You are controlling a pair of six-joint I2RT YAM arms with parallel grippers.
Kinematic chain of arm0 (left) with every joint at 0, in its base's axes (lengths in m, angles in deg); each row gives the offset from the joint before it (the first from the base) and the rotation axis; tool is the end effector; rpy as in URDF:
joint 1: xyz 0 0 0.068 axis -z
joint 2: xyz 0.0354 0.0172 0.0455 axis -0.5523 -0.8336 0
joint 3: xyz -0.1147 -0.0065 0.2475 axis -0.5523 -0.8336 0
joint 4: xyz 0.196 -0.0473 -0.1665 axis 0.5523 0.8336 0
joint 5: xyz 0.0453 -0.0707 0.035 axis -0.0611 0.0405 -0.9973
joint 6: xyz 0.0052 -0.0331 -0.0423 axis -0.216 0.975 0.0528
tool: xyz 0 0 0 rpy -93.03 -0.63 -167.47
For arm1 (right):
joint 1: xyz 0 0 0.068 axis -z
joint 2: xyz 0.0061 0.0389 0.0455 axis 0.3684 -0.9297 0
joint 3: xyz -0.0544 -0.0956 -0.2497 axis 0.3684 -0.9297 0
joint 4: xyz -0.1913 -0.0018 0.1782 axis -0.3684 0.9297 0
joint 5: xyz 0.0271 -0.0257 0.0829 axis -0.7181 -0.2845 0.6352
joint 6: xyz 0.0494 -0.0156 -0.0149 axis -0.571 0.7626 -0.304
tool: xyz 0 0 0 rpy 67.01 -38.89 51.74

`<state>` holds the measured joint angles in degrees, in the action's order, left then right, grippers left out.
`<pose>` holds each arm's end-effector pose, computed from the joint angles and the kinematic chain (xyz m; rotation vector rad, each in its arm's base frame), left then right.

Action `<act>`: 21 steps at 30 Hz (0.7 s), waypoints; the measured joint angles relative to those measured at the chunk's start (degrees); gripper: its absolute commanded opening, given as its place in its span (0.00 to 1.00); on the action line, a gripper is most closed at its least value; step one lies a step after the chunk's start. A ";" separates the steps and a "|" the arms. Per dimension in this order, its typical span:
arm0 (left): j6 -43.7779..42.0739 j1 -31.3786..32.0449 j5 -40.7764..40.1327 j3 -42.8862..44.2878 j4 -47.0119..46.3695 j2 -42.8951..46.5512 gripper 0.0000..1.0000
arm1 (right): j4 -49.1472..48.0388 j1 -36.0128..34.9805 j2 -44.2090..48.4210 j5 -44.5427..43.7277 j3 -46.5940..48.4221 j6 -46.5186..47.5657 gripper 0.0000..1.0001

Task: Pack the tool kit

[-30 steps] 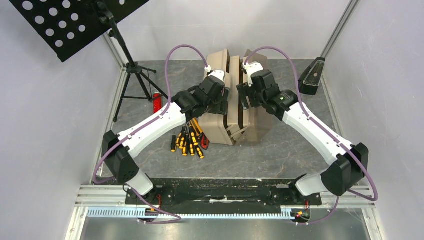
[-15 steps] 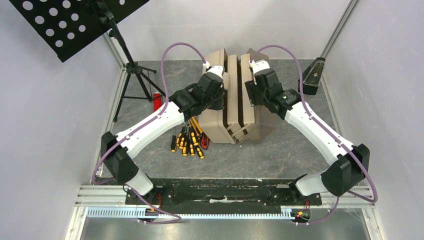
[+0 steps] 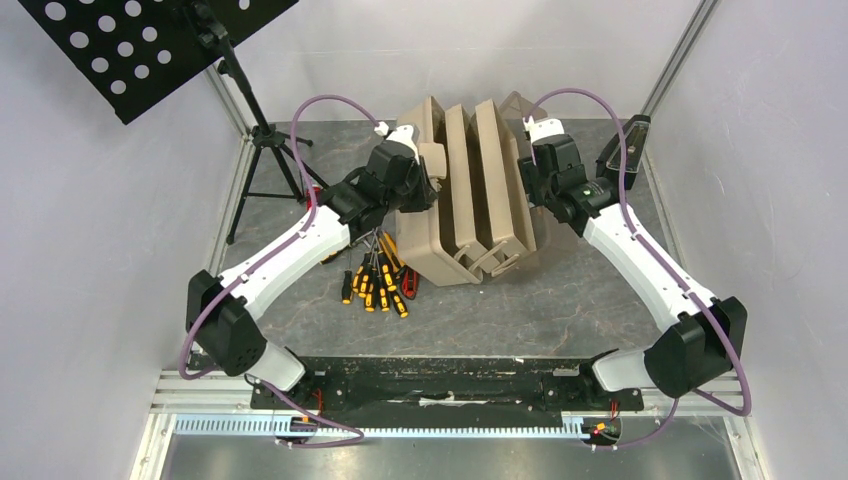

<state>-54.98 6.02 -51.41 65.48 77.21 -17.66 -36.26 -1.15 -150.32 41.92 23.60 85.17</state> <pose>0.2722 -0.2187 0.3454 0.0537 2.2100 -0.5817 0.2843 0.1031 0.3413 -0.2520 2.1925 -0.2932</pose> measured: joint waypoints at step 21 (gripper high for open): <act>4.26 -2.99 6.45 -6.01 -7.72 1.70 0.35 | 3.67 -6.29 -6.60 -16.35 0.48 4.76 0.16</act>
<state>-50.72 3.03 -44.96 59.47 69.49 -15.95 -32.58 -7.44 -156.92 25.57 24.08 89.94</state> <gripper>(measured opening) 0.330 0.283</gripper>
